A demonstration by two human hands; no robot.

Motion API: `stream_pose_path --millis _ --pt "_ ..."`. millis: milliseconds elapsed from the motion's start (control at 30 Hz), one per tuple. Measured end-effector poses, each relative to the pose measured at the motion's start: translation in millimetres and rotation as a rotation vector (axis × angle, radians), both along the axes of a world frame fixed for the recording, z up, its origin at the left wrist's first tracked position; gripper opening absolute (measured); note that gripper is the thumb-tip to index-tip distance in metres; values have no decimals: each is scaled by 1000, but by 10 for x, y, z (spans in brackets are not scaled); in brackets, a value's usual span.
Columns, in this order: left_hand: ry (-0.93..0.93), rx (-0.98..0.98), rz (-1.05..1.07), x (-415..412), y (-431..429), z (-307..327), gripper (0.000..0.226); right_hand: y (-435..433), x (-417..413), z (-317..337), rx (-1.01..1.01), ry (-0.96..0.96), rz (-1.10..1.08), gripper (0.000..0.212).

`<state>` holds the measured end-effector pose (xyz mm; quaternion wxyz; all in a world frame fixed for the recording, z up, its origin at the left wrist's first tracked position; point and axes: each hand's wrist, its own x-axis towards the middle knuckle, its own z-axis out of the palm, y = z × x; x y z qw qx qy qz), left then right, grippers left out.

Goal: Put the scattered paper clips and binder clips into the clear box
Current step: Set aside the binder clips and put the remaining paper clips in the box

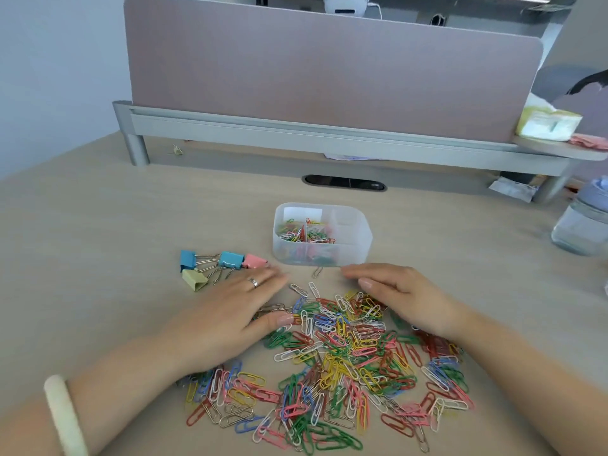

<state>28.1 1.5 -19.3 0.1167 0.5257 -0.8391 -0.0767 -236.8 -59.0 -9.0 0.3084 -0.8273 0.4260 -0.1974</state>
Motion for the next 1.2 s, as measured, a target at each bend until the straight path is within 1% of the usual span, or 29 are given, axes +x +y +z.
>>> stream_pose_path --millis 33,100,167,267,300,367,433,500,567,633,667,733,800,833,867,900,967,1033,1067,1100,1167,1200 --pt "27 11 20 39 -17 12 96 -15 34 -36 -12 -8 12 32" --pt "69 32 18 83 -25 55 93 -24 113 -57 -38 -18 53 37" --pt "77 42 -13 69 1 85 90 -25 204 -66 -62 18 108 38" --pt "11 108 -74 -22 42 64 88 -2 292 -104 -91 117 161 40" --pt "-20 123 -95 -49 47 48 89 9 299 -118 -80 103 163 39" --pt "-48 135 -127 -88 54 42 88 52 298 -115 53 -45 156 39" --pt "4 159 -141 -111 87 81 78 112 282 -80 226 -226 174 41" --pt "139 201 -142 -121 139 139 68 145 226 -13 309 -369 158 41" --pt "296 208 -105 -81 176 183 65 137 117 77 308 -435 108 38" --pt "365 201 -48 18 203 204 65 127 -31 138 232 -356 81 38" --pt "346 205 -41 78 227 202 69 131 -114 133 189 -276 69 39" --pt "205 221 -74 177 307 161 83 175 -240 72 108 -64 60 49" --pt "22 226 -104 198 407 92 95 237 -278 -35 -8 144 99 69" --pt "-45 222 -103 167 452 70 99 261 -263 -79 -69 204 128 79" --pt "-84 218 -95 113 477 52 101 288 -223 -100 -102 228 149 87" --pt "-97 218 -88 36 489 51 102 321 -166 -105 -96 224 158 89" --pt "-74 216 -73 -126 462 44 100 391 -29 -95 -24 169 180 81" --pt "15 216 -68 -248 395 36 97 425 51 -75 51 65 183 75" --pt "75 227 -77 -278 363 48 95 419 49 -45 71 15 166 75" --pt "140 239 -85 -287 338 77 93 402 20 -1 54 4 143 78" --pt "231 220 -80 -233 291 143 89 348 -77 89 -47 107 107 85" --pt "230 188 -72 -191 265 170 91 335 -112 124 -79 182 101 90"
